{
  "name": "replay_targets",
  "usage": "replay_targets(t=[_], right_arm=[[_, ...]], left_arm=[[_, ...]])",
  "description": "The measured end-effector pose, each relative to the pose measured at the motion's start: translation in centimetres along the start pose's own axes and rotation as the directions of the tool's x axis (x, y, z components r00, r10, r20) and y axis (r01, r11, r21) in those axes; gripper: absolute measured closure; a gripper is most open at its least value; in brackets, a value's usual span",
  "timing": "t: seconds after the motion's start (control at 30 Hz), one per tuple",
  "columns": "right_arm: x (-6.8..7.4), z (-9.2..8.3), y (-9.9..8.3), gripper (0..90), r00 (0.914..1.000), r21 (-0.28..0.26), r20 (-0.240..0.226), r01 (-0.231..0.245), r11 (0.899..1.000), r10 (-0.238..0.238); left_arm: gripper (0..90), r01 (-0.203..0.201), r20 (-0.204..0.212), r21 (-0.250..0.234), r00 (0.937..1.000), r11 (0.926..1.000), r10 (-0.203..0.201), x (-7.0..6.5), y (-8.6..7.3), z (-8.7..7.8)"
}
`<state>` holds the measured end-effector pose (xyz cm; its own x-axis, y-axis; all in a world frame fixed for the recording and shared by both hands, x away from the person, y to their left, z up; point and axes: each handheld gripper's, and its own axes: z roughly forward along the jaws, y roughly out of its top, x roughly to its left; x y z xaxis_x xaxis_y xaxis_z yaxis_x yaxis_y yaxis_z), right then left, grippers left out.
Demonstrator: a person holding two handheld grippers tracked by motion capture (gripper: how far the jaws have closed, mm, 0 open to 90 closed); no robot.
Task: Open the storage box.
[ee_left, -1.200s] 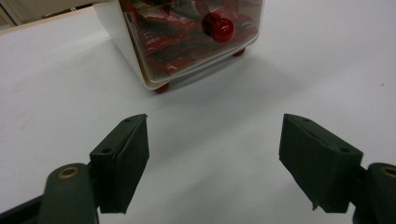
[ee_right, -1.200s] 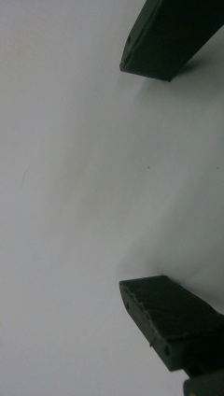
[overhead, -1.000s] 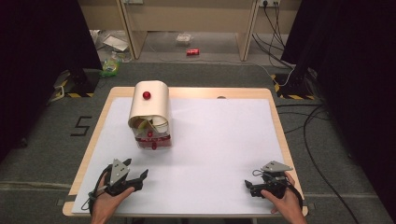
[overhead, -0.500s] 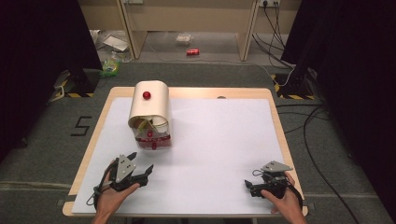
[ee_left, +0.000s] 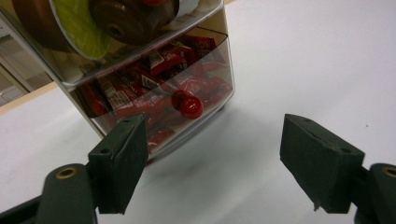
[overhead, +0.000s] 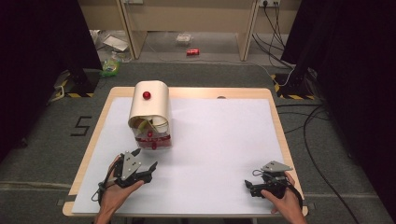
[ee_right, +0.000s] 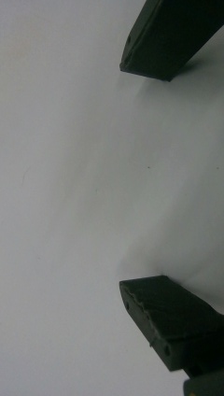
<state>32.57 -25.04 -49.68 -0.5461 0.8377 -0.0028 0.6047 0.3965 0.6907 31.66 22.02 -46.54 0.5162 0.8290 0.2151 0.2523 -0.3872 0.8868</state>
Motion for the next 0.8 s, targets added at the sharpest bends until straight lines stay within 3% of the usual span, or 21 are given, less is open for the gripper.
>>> replay_targets(t=[0.17, 0.4, 0.57, 0.8], right_arm=[[0.0, 0.0, 0.0, 0.3, 1.0000, 0.000, 0.000, 0.000, 1.000, 0.000], [0.0, 0.0, 0.0, 0.3, 1.0000, 0.000, 0.000, 0.000, 1.000, 0.000], [0.0, 0.0, 0.0, 0.3, 1.0000, 0.000, 0.000, 0.000, 1.000, 0.000], [0.0, 0.0, 0.0, 0.3, 1.0000, 0.001, -0.001, -0.001, 1.000, 0.001]], left_arm=[[23.0, -0.039, 0.004, -0.023, 0.9992, 0.9990, 0.039, 0.1, 0.4, 0.3], [22.8, -0.057, 0.009, -0.022, 0.9983, 0.9981, 0.057, -0.1, 0.7, 1.0], [22.5, -0.082, 0.023, -0.037, 0.9963, 0.9959, 0.083, -0.1, 0.8, 1.4], [22.1, -0.130, 0.011, -0.031, 0.9914, 0.9910, 0.130, -0.2, 1.1, 2.0]])
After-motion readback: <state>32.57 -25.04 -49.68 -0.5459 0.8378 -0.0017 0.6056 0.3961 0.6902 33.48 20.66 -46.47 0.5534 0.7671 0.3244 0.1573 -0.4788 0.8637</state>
